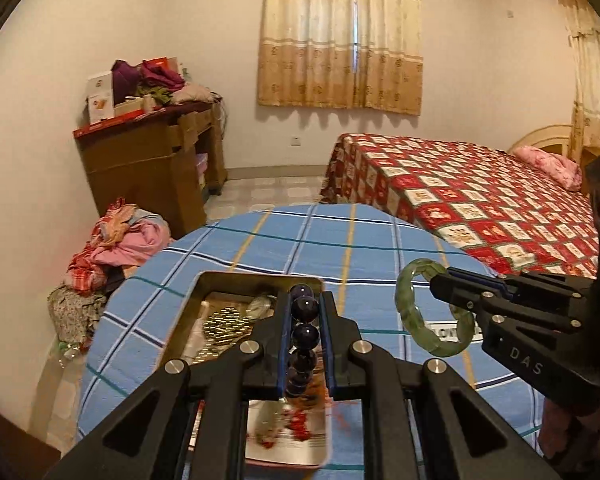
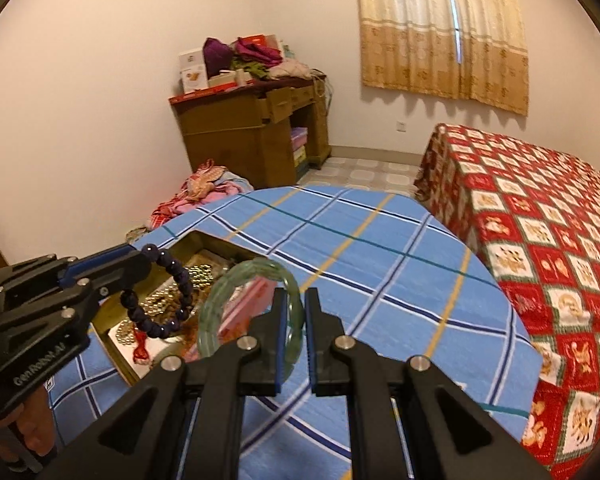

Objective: Organize jewelry
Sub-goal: 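Carry the bracelet and jade bangle into the tin box and open both grippers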

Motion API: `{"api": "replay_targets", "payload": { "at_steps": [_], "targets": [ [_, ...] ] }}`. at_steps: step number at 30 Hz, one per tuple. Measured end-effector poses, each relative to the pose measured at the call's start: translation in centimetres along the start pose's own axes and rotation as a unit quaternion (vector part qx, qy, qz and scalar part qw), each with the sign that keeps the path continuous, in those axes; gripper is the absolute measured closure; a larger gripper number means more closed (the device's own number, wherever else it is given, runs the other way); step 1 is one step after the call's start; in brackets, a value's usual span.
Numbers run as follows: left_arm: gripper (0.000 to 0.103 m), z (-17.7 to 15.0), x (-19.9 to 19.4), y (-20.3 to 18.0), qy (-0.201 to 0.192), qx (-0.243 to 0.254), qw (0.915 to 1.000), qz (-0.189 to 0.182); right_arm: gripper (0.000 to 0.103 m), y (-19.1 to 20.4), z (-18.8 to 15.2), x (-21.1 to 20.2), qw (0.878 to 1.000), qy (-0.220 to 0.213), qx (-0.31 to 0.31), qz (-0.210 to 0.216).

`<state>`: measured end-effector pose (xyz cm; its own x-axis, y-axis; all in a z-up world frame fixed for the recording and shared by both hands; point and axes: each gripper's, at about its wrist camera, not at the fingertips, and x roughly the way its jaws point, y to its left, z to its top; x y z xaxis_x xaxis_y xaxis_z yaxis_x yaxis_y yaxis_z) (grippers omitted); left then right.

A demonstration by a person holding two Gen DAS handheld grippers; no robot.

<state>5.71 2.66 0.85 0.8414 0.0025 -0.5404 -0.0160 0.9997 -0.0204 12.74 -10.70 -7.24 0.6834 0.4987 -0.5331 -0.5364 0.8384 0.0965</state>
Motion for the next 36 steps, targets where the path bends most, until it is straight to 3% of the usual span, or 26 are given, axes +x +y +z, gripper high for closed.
{"api": "replay_targets", "payload": {
  "at_steps": [17, 36],
  "targets": [
    [0.09, -1.4, 0.9, 5.3, 0.013, -0.051, 0.998, 0.034, 0.093, 5.0, 1.0, 2.7, 0.999, 0.007, -0.038, 0.032],
    [0.09, -2.6, 2.8, 7.5, 0.034, -0.073, 0.9958, 0.045, 0.093, 7.6, 0.9, 5.9, 0.997, 0.031, -0.059, 0.045]
  ]
}}
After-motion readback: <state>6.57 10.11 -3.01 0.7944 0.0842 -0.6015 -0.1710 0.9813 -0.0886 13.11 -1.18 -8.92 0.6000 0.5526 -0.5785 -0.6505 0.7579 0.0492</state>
